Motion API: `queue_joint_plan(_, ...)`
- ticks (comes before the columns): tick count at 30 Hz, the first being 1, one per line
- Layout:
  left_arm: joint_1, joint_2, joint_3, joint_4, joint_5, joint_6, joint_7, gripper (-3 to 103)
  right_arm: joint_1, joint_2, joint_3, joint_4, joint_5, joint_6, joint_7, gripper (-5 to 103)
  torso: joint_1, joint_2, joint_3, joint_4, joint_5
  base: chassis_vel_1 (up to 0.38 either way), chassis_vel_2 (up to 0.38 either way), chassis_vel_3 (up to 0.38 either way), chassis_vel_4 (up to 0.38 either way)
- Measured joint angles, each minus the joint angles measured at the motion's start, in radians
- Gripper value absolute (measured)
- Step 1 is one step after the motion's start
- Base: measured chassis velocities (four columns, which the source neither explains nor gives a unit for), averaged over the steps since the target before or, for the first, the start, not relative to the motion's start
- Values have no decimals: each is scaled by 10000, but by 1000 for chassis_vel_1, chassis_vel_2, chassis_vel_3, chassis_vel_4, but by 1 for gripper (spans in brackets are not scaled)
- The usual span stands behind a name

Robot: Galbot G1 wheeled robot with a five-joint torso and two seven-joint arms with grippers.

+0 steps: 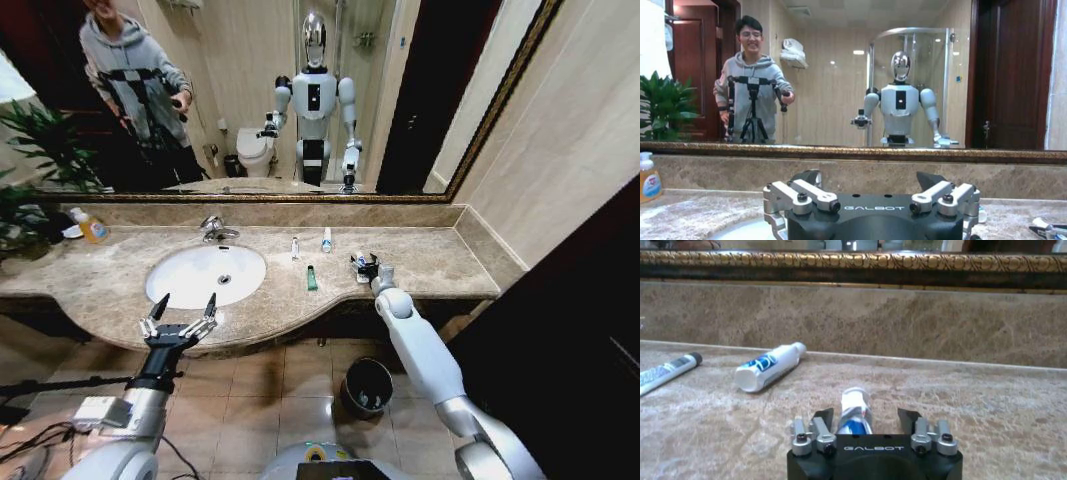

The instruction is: Pick up the trash from the sink and place it in the trash bin.

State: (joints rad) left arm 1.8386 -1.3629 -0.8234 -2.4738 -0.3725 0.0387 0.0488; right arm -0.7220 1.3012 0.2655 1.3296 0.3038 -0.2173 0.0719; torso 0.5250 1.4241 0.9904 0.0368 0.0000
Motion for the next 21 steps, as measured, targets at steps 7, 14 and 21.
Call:
queue_joint_plan(7, 0, 0, 0, 0, 0, 0, 0, 100, -402, -156, -16, 312, 44, 97, -24, 47, 0, 0, -1, 0, 0, 0, 0, 0, 0)
queue_joint_plan(14, 0, 0, 0, -1, 0, 0, 0, 100, -821, -512, -24, 896, 198, 199, 33, 28, 0, 1, 0, 0, 1, 0, 0, 0, 0)
queue_joint_plan(21, 0, 0, 0, 0, 0, 0, 0, 100, -1789, -812, 636, 1863, 348, 1522, -624, 16, 0, 1, 0, -1, 2, 0, 0, 0, 0)
